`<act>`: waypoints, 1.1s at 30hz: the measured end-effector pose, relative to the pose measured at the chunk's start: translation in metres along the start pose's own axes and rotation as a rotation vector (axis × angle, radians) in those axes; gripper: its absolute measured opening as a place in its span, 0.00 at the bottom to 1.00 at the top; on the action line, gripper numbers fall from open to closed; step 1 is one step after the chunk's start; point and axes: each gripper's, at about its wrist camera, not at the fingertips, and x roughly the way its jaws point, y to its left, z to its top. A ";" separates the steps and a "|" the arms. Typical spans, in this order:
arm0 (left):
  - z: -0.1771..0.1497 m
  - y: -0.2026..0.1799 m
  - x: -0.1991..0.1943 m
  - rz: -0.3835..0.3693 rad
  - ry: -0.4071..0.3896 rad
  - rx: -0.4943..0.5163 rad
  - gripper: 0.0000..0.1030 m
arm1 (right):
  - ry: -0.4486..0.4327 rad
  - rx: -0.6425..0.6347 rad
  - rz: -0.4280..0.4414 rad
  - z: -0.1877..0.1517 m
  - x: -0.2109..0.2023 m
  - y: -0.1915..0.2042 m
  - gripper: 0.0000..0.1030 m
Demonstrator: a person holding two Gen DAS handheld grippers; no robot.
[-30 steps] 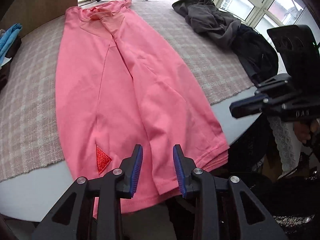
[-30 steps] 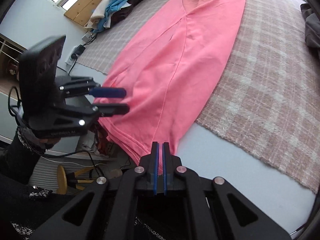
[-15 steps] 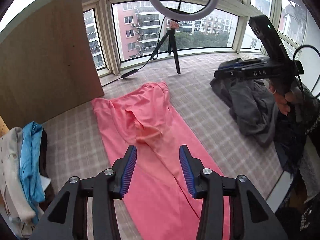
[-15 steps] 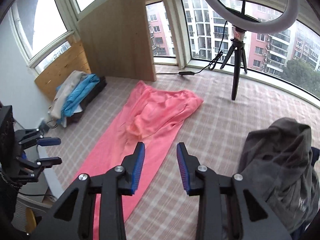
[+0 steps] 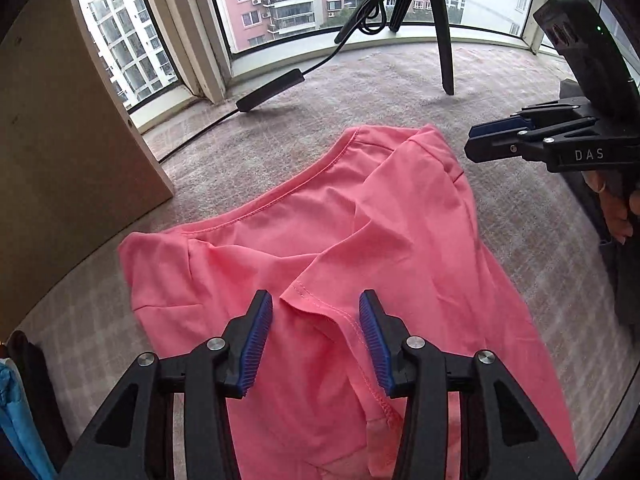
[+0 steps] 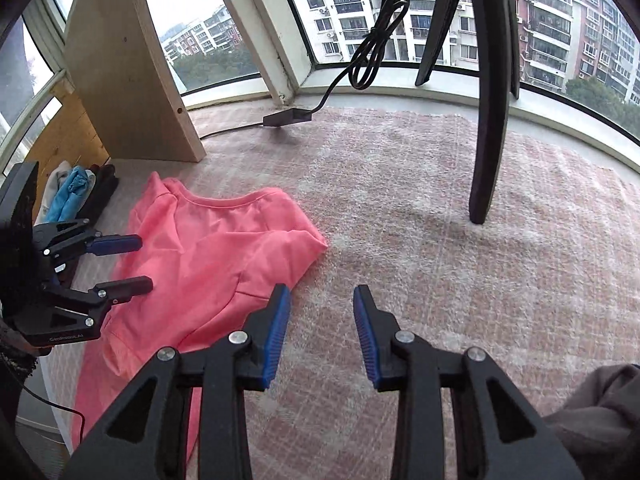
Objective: Fold clothes
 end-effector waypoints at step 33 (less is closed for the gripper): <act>0.008 -0.028 -0.051 -0.081 -0.162 -0.016 0.29 | 0.006 -0.003 0.196 0.013 0.012 -0.006 0.18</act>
